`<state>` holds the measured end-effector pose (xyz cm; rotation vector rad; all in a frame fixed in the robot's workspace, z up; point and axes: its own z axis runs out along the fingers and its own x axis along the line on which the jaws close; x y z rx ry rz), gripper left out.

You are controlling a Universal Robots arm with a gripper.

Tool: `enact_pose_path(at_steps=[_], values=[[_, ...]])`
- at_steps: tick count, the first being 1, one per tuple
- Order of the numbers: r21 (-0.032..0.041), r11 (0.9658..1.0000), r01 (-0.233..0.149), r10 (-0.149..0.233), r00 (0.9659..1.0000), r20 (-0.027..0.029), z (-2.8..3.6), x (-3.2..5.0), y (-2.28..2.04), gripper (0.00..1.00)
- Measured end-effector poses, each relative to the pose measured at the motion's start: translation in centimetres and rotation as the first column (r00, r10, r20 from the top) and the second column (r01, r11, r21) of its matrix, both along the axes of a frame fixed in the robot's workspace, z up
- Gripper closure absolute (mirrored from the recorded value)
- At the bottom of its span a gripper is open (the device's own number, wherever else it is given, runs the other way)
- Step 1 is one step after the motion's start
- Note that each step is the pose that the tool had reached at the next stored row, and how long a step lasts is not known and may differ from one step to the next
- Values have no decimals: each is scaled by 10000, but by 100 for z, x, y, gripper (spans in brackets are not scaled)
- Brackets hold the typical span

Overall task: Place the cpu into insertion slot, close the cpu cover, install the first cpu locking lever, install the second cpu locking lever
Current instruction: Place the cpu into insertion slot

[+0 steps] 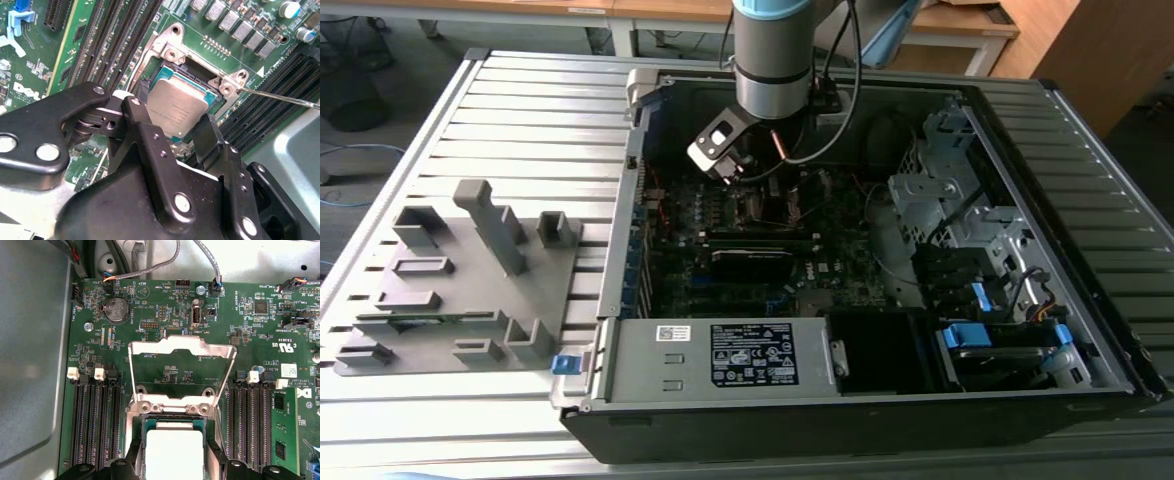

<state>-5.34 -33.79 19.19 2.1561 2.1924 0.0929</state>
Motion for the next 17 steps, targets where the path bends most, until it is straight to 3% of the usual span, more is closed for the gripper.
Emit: enact_pose_path(at_steps=[17], values=[[0, 10000, 0, 0, 10000, 0, 23, -2, 20, 39]])
